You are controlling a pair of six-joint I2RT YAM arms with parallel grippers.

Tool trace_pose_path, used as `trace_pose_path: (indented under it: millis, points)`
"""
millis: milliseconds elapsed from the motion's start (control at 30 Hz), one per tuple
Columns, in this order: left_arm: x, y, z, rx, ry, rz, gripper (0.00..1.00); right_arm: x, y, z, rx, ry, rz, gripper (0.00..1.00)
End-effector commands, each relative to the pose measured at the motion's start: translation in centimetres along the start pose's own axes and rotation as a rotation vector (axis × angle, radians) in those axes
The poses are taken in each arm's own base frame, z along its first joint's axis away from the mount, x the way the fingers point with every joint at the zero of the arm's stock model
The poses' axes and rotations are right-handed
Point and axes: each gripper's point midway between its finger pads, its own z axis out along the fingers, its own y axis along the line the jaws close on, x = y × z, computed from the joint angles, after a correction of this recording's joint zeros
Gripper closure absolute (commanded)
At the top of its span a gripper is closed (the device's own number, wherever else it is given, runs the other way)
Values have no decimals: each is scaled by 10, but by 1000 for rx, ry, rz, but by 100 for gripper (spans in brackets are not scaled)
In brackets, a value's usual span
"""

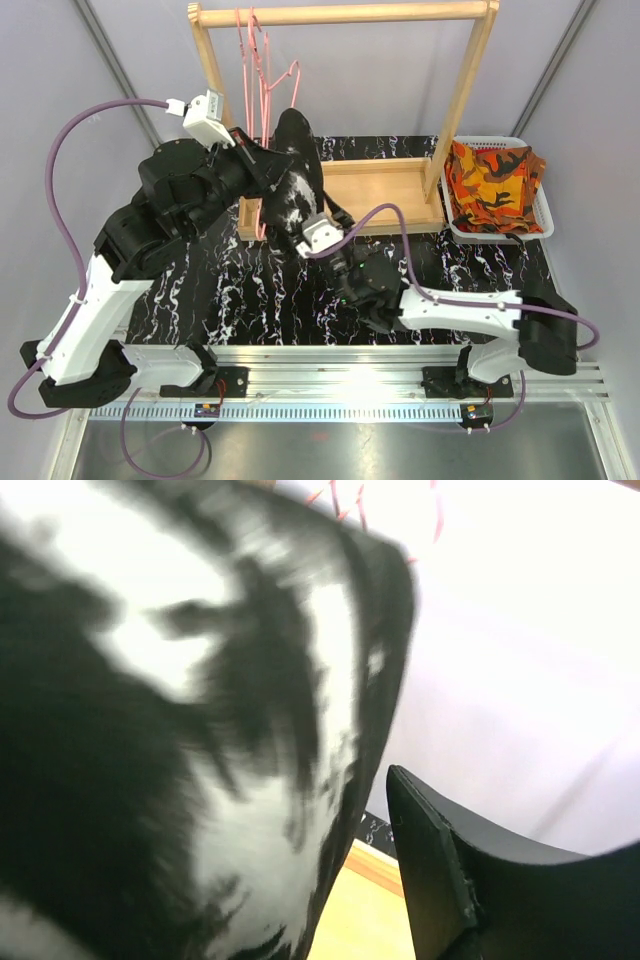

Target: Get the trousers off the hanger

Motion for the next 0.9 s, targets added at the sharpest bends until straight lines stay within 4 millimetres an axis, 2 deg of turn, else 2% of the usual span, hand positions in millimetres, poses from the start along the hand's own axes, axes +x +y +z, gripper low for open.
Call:
trace_pose_path:
  millis: [0, 167, 367, 467, 500, 567, 600, 700, 867]
  points:
    - [-40, -31, -15, 130, -134, -22, 100, -49, -39, 6, 3, -75, 149, 38]
    - [-44, -26, -14, 92, -141, 5, 100, -68, -59, -3, -35, -84, 202, 45]
    - [-48, -31, -12, 103, -146, -1, 100, -72, -52, -2, -120, -27, 163, 40]
    - [-52, -35, -13, 113, -155, -9, 100, -64, -38, -8, -201, -6, 152, 38]
    - [-56, -35, -15, 113, -168, -13, 100, -53, -31, -12, -219, 15, 144, 39]
    - [-61, -36, -16, 110, -181, -11, 100, -48, -31, -18, -227, 18, 157, 38]
    - [-67, -38, -19, 109, -195, -12, 100, -37, -26, -24, -233, 32, 157, 39]
    - [-71, -39, -21, 107, -204, -10, 100, -24, -21, -33, -249, 45, 182, 38]
    - [-73, -41, -23, 123, -211, -26, 100, -23, -6, -35, -306, 39, 219, 33]
